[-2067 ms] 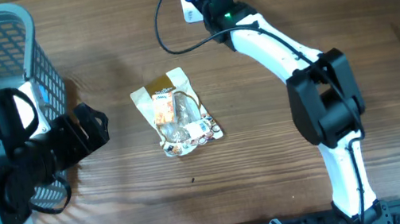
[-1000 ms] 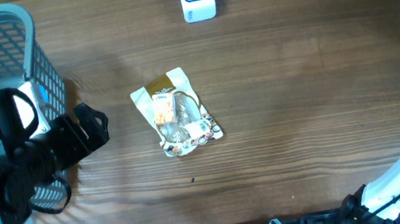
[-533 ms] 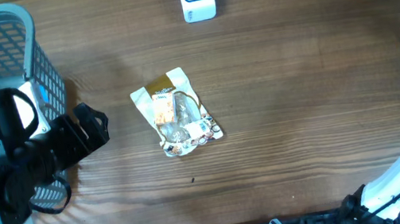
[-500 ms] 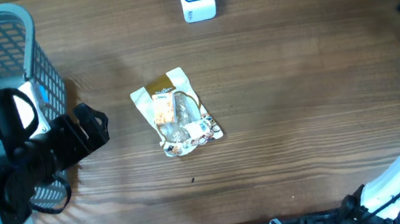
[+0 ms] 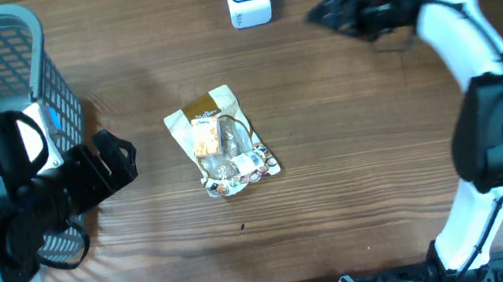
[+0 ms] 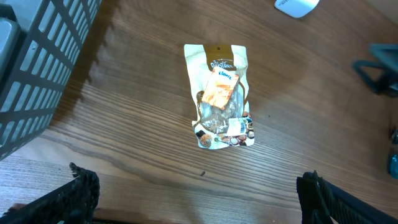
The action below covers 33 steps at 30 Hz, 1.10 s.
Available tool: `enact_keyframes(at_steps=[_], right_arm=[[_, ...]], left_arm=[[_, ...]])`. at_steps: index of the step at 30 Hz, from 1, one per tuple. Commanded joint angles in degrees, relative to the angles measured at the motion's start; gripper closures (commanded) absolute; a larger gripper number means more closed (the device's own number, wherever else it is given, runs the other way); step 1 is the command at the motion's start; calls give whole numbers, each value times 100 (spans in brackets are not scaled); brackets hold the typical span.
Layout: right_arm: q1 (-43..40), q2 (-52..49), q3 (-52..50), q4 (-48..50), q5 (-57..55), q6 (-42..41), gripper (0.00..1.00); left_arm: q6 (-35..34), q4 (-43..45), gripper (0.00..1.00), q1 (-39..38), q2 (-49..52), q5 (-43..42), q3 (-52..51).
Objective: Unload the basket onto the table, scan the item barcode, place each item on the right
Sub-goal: 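Reach the right gripper back to the Pantree snack bag pile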
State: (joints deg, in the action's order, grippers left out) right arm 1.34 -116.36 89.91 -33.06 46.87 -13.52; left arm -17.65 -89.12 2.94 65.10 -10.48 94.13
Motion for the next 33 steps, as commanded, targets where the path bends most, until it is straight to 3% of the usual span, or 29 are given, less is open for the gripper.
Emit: enact_keyframes(at_steps=[1,5,11,18,29,33], right_arm=[[918,33,-42,-293,22,140,5],[1908,33,-42,-684,-352,-140,6],[2826,33,-133,-859,-1001,-627,22],[3718,33,-752,66,-2052,-1952,27],[3877,31,-1274,1158,-2992,-2413,33],[3877,4,-1416,1316,-3012,-2468,43]], left_arm=[[74,11,0,-26,15,11,52],[72,13,0,-26,15,11,52],[74,13,0,-26,15,11,52],[74,11,0,-26,15,11,52],[74,11,0,-26,15,11,52],[72,13,0,-26,15,11,52]])
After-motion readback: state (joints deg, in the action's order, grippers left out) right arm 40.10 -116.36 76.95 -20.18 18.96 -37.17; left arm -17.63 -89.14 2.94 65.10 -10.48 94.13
